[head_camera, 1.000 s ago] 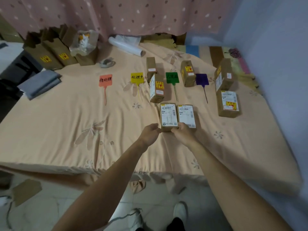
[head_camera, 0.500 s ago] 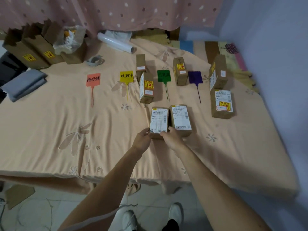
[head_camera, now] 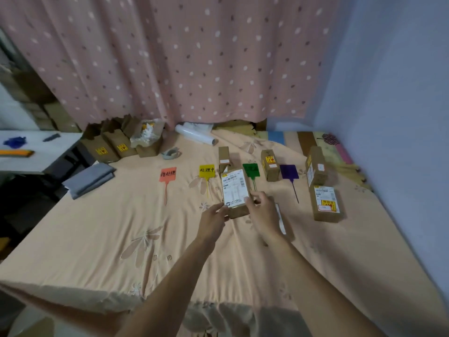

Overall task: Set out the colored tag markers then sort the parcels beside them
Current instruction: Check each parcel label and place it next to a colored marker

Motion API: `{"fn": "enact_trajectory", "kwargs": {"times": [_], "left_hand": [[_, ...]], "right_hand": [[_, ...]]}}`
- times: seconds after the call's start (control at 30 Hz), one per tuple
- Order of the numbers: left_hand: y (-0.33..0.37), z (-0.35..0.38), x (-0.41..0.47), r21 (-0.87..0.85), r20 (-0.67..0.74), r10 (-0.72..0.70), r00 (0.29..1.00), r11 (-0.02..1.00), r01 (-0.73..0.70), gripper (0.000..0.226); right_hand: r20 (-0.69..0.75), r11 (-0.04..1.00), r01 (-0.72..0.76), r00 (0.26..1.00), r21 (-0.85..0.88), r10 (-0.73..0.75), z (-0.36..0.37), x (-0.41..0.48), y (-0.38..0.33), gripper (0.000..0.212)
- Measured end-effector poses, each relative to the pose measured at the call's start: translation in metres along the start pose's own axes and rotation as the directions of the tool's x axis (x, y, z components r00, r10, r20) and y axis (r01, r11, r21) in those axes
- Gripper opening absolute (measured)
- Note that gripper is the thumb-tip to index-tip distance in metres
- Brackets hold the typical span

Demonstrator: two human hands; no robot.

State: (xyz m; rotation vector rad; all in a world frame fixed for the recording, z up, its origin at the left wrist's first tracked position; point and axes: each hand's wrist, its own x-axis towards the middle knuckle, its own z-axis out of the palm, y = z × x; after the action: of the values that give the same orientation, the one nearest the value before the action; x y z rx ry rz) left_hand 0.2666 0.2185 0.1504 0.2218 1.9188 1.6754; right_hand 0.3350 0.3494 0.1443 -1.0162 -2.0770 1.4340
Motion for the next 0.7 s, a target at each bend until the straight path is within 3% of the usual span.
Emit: {"fn": "enact_trajectory", "kwargs": {"times": [0.13,0.27,0.37,0.5,0.7], "left_hand": [[0.057,-0.001,-0.012,-0.110,-0.018,0.142,0.990,0.984,-0.144,0.023],[0.107,-0.004,-0.025,-0.159,-0.066,0.286,0.956,0.943,-0.293,0.023],[0.135,-0.008,-0.035,-0.222,-0.079,0.370,0.926,0.899,-0.378,0.018],[0.154,-0.012,-0.047,-0.243,0.026,0.417,0.908,0.884,-0.399,0.010],[0.162,-0.010,-0.039,-0.279,0.044,0.421,0.906,0.876,-0.394,0.038]], "right_hand": [[-0.107,0.979,0.194,0.977,0.066,-0.186,-0.019,-0.003,-0.059,0.027],[-0.153,0.930,0.304,0.949,0.207,-0.276,-0.038,-0.003,-0.114,0.028],[-0.163,0.885,0.318,0.947,0.338,-0.278,-0.049,-0.008,-0.139,0.028],[-0.156,0.815,0.318,0.948,0.485,-0.277,-0.061,-0.015,-0.156,0.033],[-0.112,0.768,0.300,0.951,0.566,-0.289,-0.069,-0.017,-0.166,0.040]]}}
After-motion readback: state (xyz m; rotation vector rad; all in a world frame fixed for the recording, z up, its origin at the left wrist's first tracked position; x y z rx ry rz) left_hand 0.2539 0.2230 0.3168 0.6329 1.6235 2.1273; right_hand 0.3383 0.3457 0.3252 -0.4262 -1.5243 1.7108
